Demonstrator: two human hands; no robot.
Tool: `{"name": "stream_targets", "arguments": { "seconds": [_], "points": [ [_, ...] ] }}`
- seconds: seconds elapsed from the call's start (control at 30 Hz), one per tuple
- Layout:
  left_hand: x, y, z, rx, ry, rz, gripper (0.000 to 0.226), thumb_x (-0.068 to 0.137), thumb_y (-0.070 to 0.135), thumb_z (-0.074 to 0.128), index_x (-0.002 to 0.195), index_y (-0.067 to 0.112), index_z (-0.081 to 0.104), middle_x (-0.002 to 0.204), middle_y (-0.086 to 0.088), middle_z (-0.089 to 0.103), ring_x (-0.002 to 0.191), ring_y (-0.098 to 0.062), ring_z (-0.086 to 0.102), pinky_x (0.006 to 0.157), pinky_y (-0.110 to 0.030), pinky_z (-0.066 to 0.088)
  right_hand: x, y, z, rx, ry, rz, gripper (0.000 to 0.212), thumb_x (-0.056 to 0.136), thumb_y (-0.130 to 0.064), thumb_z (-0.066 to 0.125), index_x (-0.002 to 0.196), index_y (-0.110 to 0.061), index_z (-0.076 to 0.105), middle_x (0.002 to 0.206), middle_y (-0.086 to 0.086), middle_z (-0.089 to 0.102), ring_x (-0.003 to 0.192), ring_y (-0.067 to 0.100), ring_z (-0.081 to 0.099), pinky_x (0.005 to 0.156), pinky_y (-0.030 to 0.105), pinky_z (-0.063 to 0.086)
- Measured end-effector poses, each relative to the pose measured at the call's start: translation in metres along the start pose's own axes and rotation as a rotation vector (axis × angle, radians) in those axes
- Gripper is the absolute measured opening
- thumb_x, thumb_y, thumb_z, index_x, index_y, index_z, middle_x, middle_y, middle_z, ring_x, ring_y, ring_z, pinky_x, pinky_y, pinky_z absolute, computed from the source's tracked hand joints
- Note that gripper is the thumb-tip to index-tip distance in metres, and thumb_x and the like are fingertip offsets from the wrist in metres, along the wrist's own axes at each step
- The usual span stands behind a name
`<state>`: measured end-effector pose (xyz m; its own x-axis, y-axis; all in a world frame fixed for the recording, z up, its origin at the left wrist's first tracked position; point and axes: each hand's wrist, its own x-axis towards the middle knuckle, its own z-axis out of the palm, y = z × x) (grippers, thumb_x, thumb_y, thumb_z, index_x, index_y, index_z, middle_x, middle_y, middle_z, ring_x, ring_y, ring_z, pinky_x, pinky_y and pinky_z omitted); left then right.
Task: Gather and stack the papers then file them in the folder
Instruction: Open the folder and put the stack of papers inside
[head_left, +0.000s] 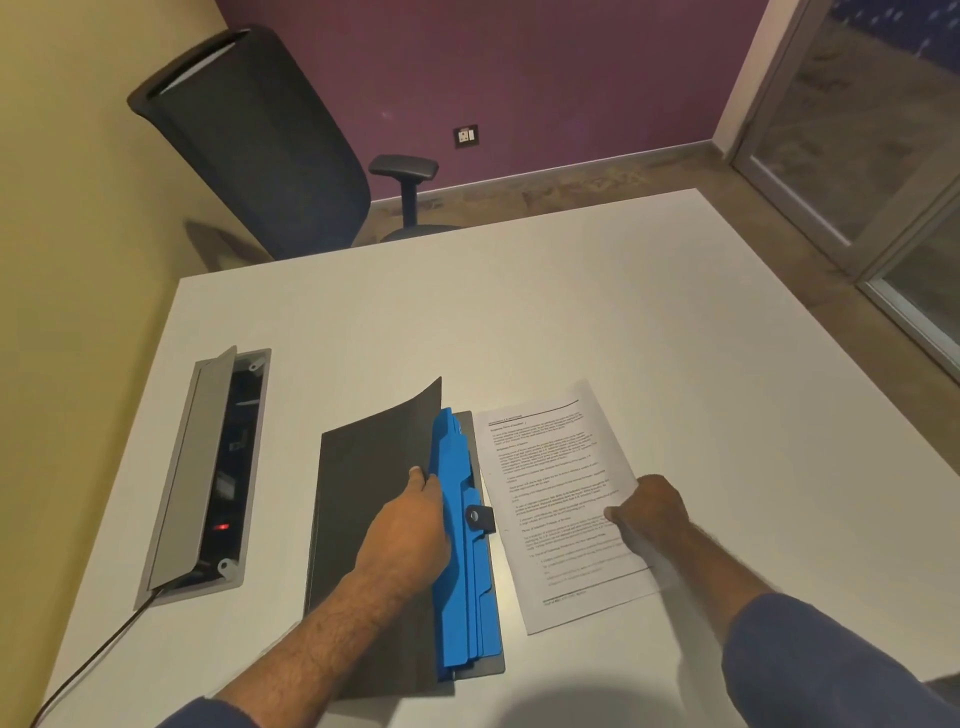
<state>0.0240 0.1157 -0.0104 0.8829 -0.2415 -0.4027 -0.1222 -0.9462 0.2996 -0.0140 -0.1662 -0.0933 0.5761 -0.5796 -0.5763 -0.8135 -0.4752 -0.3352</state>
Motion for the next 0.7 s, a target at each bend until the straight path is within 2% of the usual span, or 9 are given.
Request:
{"name": "stream_targets", "arguments": {
  "seconds": [0.1, 0.2, 0.27, 0.37, 0.47, 0.53, 0.57, 0.63, 0.7],
  "points": [
    [0.001, 0.000, -0.007, -0.040, -0.001, -0.001, 0.057, 0.094, 0.020, 0.061, 0.147, 0.020, 0.039, 0.163, 0.000, 0.028, 0.123, -0.018, 0.061, 0.098, -0.031, 0.052, 0.000, 0.004, -0.006, 0.040, -0.027, -0.047, 0.048, 0.071, -0.027, 0.085, 0.108, -0.004, 0.065, 0.106, 0.012, 0.072, 0.094, 0.030, 0.068, 0.072, 0.028, 0.049],
    [0.004, -0.005, -0.017, -0.049, 0.007, -0.015, 0.063, 0.094, 0.018, 0.061, 0.151, 0.020, 0.035, 0.164, 0.000, 0.026, 0.132, -0.022, 0.053, 0.105, -0.035, 0.047, -0.003, 0.006, -0.012, 0.214, -0.131, -0.085, 0.042, 0.073, -0.011, 0.083, 0.111, -0.002, 0.067, 0.106, 0.014, 0.073, 0.093, 0.032, 0.069, 0.083, 0.036, 0.056],
    [0.006, -0.010, -0.025, -0.053, 0.019, -0.020, 0.065, 0.093, 0.017, 0.061, 0.152, 0.019, 0.034, 0.164, -0.001, 0.027, 0.133, -0.024, 0.052, 0.108, -0.037, 0.046, -0.011, 0.006, -0.021, 0.400, -0.232, -0.078, 0.040, 0.076, 0.004, 0.077, 0.115, 0.001, 0.066, 0.110, 0.016, 0.072, 0.097, 0.034, 0.068, 0.092, 0.044, 0.055],
    [0.006, -0.016, -0.037, -0.096, 0.057, -0.016, 0.062, 0.092, 0.017, 0.063, 0.150, 0.017, 0.040, 0.158, 0.000, 0.039, 0.128, -0.023, 0.056, 0.103, -0.035, 0.049, -0.027, 0.004, -0.040, 0.519, -0.281, -0.124, 0.042, 0.079, 0.011, 0.071, 0.119, 0.003, 0.064, 0.111, 0.016, 0.071, 0.098, 0.035, 0.068, 0.091, 0.043, 0.054],
    [0.006, -0.023, -0.046, -0.137, 0.092, 0.007, 0.055, 0.091, 0.017, 0.065, 0.144, 0.019, 0.047, 0.145, 0.003, 0.054, 0.114, -0.016, 0.062, 0.096, -0.034, 0.054, -0.044, -0.005, -0.063, 0.607, -0.268, -0.204, 0.038, 0.080, 0.010, 0.071, 0.116, 0.002, 0.067, 0.106, 0.016, 0.074, 0.092, 0.031, 0.072, 0.082, 0.040, 0.058],
    [0.007, -0.027, -0.049, -0.169, 0.107, 0.003, 0.054, 0.091, 0.019, 0.066, 0.142, 0.021, 0.049, 0.139, 0.006, 0.058, 0.098, -0.007, 0.058, 0.086, -0.032, 0.058, -0.054, -0.012, -0.081, 0.661, -0.263, -0.246, 0.036, 0.079, 0.009, 0.072, 0.114, 0.002, 0.068, 0.099, 0.014, 0.075, 0.086, 0.030, 0.073, 0.077, 0.037, 0.059],
    [0.008, -0.029, -0.049, -0.181, 0.112, 0.006, 0.054, 0.091, 0.020, 0.067, 0.142, 0.022, 0.049, 0.138, 0.007, 0.058, 0.092, -0.005, 0.054, 0.078, -0.026, 0.060, -0.058, -0.015, -0.091, 0.685, -0.265, -0.266, 0.036, 0.078, 0.008, 0.073, 0.113, 0.001, 0.068, 0.099, 0.014, 0.076, 0.086, 0.031, 0.074, 0.079, 0.039, 0.059],
    [0.009, -0.032, -0.048, -0.191, 0.102, 0.022, 0.055, 0.090, 0.019, 0.068, 0.142, 0.024, 0.049, 0.138, 0.007, 0.058, 0.091, -0.006, 0.052, 0.056, -0.008, 0.053, -0.065, -0.020, -0.111, 0.728, -0.282, -0.307, 0.035, 0.078, 0.006, 0.073, 0.112, -0.001, 0.069, 0.100, 0.014, 0.077, 0.088, 0.033, 0.075, 0.082, 0.042, 0.059],
    [0.011, -0.034, -0.047, -0.211, 0.078, 0.034, 0.057, 0.090, 0.017, 0.068, 0.143, 0.023, 0.048, 0.140, 0.006, 0.056, 0.093, -0.008, 0.052, 0.042, -0.003, 0.045, -0.072, -0.025, -0.129, 0.778, -0.322, -0.352, 0.034, 0.078, 0.004, 0.074, 0.111, -0.004, 0.070, 0.101, 0.012, 0.078, 0.089, 0.031, 0.075, 0.075, 0.037, 0.061]
  ]
}}
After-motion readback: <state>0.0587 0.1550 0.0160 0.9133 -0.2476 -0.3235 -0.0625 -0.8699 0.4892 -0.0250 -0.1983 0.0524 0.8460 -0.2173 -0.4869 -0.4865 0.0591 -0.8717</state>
